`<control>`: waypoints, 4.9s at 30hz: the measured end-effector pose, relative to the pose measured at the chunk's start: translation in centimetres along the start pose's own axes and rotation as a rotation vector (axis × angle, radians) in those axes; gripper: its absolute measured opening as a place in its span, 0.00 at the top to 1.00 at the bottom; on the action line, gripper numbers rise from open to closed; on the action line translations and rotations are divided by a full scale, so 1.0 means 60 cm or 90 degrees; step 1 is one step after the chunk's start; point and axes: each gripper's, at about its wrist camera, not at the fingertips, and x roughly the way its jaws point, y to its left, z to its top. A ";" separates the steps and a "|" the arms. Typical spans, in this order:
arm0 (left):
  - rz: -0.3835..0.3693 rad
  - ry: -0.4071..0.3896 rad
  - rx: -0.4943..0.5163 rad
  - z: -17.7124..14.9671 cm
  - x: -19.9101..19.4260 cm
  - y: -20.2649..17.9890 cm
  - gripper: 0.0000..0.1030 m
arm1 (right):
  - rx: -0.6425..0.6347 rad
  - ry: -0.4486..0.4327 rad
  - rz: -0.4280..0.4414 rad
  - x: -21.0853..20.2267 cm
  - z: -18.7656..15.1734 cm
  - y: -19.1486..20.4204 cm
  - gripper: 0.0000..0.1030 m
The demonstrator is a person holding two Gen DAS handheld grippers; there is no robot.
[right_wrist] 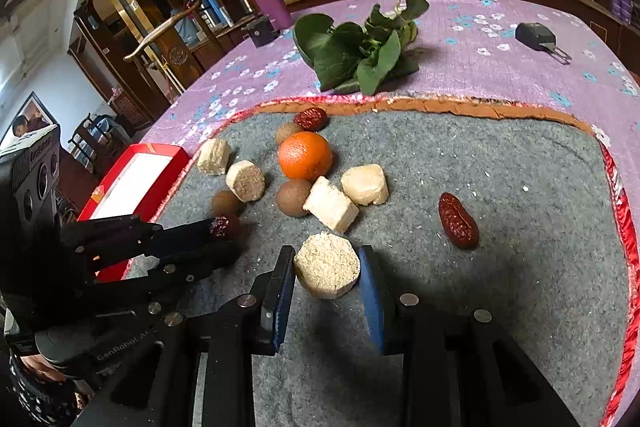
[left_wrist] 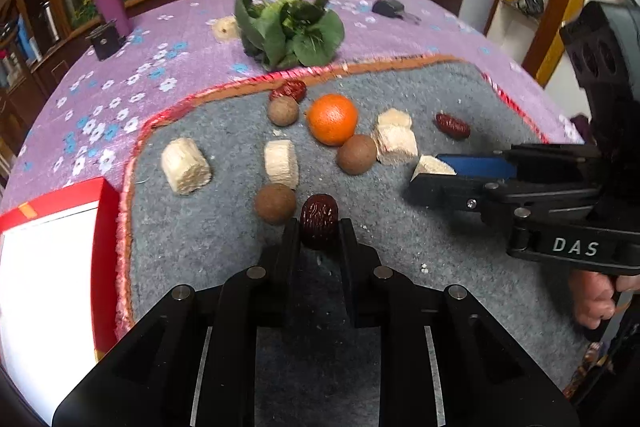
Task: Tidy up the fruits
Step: 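Grasp a square tan cake with the right tool while the left tool grasps a red date, then carry the cake and date over the white tray and release both, then grasp a red date with the right tool while the left tool grasps a tan block, then carry the date and block over the white tray and release both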
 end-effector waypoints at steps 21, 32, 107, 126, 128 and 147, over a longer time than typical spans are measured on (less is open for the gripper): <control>0.173 -0.126 -0.142 -0.139 -0.221 0.143 0.83 | -0.081 -0.006 0.094 0.028 0.015 0.166 0.70; 0.222 -0.090 -0.208 -0.231 -0.229 0.224 0.82 | -0.186 0.039 0.151 0.110 0.009 0.353 0.70; 0.134 0.043 -0.095 0.089 0.019 0.113 0.49 | 0.120 -0.043 -0.110 -0.038 0.032 -0.119 0.84; 0.122 0.036 -0.094 0.070 0.047 0.102 0.69 | 0.125 -0.101 -0.068 -0.062 0.039 -0.114 0.84; 0.127 0.015 -0.095 0.065 0.024 0.098 0.69 | 0.120 -0.118 -0.058 -0.070 0.040 -0.110 0.84; 0.104 -0.120 -0.093 -0.063 -0.169 0.036 0.69 | 0.060 -0.141 -0.018 -0.063 0.031 -0.064 0.84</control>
